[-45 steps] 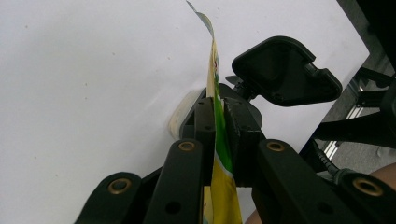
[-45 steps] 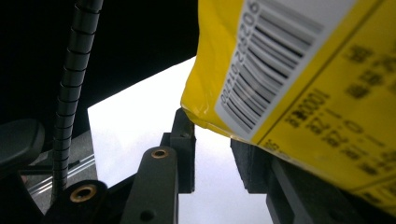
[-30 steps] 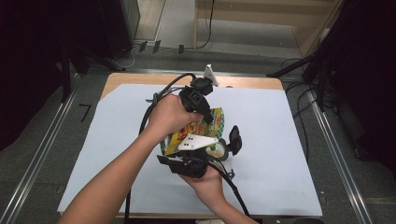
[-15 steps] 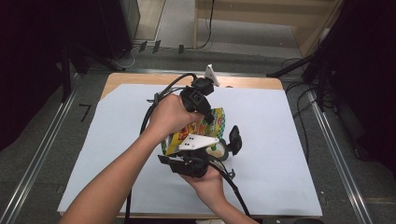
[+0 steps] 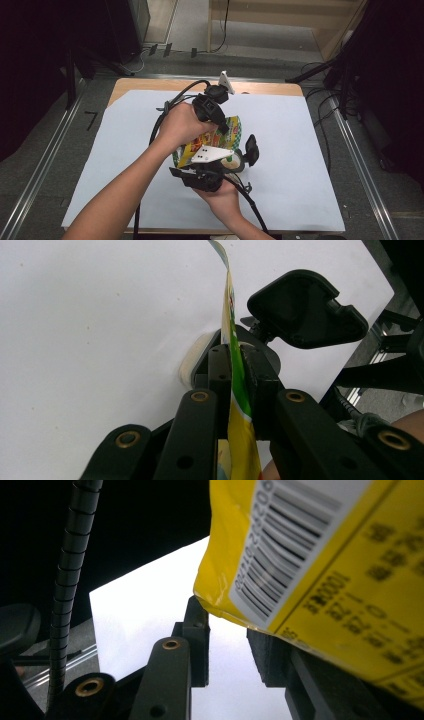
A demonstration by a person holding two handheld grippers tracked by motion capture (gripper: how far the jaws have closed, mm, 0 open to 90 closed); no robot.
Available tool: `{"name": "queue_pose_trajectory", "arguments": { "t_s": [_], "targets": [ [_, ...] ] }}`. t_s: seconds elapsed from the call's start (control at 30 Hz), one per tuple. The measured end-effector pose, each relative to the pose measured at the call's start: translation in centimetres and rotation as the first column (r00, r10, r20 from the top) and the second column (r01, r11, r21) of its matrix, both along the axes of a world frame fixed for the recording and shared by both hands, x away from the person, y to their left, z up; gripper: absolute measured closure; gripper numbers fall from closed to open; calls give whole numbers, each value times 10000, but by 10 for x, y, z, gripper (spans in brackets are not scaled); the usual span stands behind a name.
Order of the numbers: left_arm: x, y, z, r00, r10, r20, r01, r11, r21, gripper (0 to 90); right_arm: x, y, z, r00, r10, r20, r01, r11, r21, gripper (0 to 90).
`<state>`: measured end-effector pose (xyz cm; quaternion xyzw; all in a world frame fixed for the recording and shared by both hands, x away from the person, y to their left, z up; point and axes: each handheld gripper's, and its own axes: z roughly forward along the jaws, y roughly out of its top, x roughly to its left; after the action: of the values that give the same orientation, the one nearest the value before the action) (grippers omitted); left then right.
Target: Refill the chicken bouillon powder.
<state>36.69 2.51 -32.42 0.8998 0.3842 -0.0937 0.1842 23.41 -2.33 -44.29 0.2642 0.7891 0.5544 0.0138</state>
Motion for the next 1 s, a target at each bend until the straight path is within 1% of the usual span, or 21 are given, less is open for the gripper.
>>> {"name": "queue_pose_trajectory", "arguments": {
  "t_s": [0.1, 0.4, 0.6, 1.0],
  "targets": [
    [-1, 1, -1, 10000, 18, 5, -18, 10000, -48, 846, -1, 1, -1, 10000, 18, -37, -18, 10000, -16, 726],
    [-2, -1, -1, 10000, -3, -57, 3, 10000, 14, 845, -1, 0, -2, 10000, 31, -38, -31, 10000, 19, 725],
    [-2, -1, -1, 10000, -8, -30, 8, 10000, 86, 845, -1, 0, -2, 10000, 15, -53, -15, 10000, 35, 725],
    [-4, -1, -1, 10000, -81, -22, 81, 9999, 82, 845, -2, 0, -3, 10000, 27, -20, -26, 10000, 41, 725]
  ]
}}
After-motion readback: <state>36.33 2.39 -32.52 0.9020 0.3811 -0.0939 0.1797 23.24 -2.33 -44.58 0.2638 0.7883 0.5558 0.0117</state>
